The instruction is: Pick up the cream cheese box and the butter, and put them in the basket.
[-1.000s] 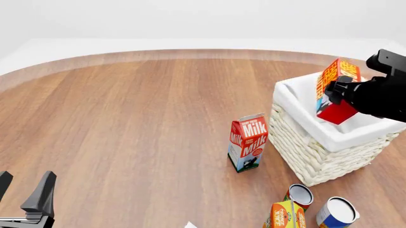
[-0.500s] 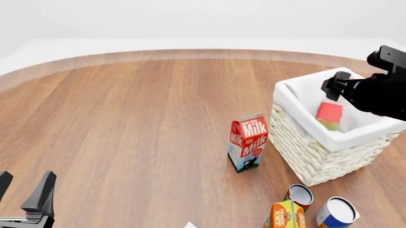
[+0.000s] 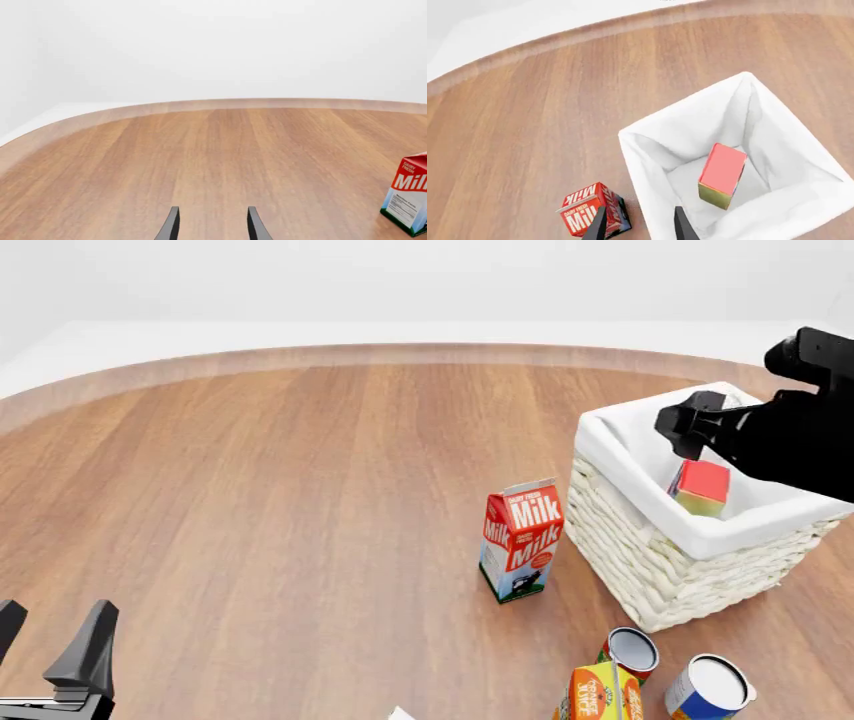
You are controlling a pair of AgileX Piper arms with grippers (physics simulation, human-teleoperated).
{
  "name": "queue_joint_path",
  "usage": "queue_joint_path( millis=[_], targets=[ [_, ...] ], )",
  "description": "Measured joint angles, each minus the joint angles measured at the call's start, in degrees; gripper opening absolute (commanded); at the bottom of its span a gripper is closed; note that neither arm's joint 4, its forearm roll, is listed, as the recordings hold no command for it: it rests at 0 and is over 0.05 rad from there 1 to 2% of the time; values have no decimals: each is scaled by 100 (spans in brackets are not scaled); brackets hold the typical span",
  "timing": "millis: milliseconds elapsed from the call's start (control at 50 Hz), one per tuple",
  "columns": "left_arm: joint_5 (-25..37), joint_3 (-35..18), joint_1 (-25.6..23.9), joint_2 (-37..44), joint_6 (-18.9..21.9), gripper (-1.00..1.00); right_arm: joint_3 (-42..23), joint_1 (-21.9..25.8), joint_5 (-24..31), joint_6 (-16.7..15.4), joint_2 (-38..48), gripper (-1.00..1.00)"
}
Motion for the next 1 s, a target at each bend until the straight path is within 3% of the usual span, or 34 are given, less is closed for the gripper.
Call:
queue_joint_path(
  millis=[520, 1000],
  targets=[
    [0, 0, 0, 0, 0, 100, -161, 1631, 1141, -571, -1407, 100],
    [0, 0, 0, 0, 0, 100, -403, 2752, 2073, -1070, -2250, 100]
  ],
)
